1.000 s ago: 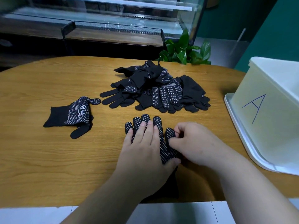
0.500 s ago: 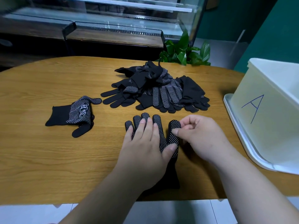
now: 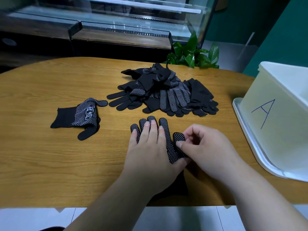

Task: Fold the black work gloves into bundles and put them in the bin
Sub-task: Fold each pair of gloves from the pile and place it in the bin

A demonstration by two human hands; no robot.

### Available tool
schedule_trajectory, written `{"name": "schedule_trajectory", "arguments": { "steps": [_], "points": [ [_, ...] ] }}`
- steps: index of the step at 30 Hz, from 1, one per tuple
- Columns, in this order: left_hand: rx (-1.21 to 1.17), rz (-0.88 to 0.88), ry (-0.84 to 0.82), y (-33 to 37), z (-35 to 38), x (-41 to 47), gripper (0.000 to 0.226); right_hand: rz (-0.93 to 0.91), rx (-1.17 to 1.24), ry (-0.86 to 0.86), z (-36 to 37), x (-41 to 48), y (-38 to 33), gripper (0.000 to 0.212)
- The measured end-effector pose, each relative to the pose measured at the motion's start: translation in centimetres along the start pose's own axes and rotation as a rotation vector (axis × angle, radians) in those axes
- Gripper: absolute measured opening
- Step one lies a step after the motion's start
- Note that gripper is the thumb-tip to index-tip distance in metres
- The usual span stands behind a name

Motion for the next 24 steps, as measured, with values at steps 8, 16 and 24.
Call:
{"name": "schedule_trajectory", "arguments": {
  "steps": [8,16,24],
  "points": [
    [-0.043,-0.047,0.039,-1.9,0.1,-0.5,0.088,-0.124,-0.085,0.029,0.3,-1.0,-0.7,0.021],
    [-0.087,-0.061,-0.008,-2.3,0.2,-0.7,0.095,-0.261,-0.26,-0.009,1.3,-1.1,-0.4,0.021],
    [-0.296,-0.092,0.054,-5.9,-2.1,-1.2,0.058,-0.374,-0.491,-0.031,2.7,-1.5,-1.8,0.007]
  ]
}}
Point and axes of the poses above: each hand's wrist, its own x-axis towards the middle knuckle, its own z-axis out of the palm, y = z × x, the point moved 3 cm from there along x, towards the middle knuckle, and after that the axes turned 14 degrees about x, right-handed, at the moved point
